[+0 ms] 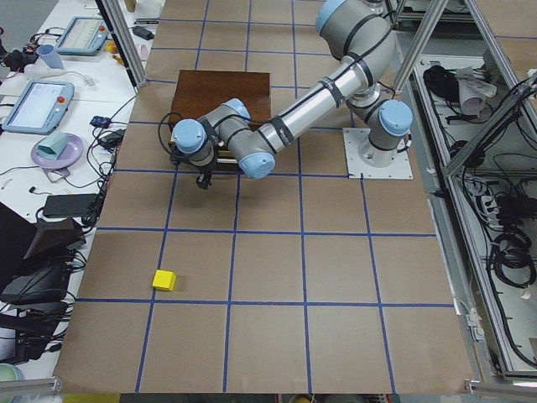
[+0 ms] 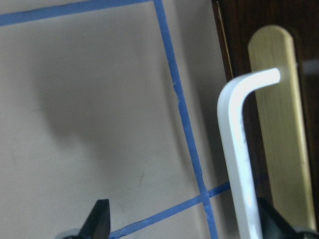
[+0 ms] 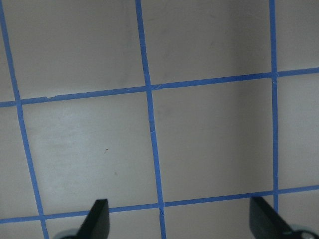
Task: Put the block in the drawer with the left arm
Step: 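Pull the drawer outward from the cabinet with the left gripper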
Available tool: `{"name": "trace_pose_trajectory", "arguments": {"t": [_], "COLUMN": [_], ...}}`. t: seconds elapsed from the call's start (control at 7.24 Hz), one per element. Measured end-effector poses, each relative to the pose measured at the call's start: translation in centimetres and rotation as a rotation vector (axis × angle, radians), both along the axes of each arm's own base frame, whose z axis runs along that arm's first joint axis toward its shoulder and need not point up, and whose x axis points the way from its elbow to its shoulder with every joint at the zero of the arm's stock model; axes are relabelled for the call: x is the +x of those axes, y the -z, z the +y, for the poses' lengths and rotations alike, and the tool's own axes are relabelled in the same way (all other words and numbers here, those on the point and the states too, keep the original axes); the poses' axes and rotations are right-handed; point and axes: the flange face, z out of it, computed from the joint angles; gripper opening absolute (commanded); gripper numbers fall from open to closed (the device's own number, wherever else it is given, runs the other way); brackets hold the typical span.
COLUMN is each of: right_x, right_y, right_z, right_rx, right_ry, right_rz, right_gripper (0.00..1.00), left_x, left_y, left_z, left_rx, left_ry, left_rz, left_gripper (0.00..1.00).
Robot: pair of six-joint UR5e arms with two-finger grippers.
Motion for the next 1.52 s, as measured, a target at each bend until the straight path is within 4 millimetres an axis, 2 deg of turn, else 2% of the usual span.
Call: {"name": "trace_pose_trajectory", "arguments": {"t": [1.52], "right_x": [0.0], "right_y": [0.0], "right_z": [0.0], "right_rx": [0.000], "right_ry": [0.000], "right_rz": [0.000], "right_gripper": [1.00], "left_x": [3.5], "left_y": [-0.3], "left_z": [-0.8], "left_rx": [-0.019], "left_ry": [0.021], "left_rz": [-0.036], "left_gripper": [1.00]}}
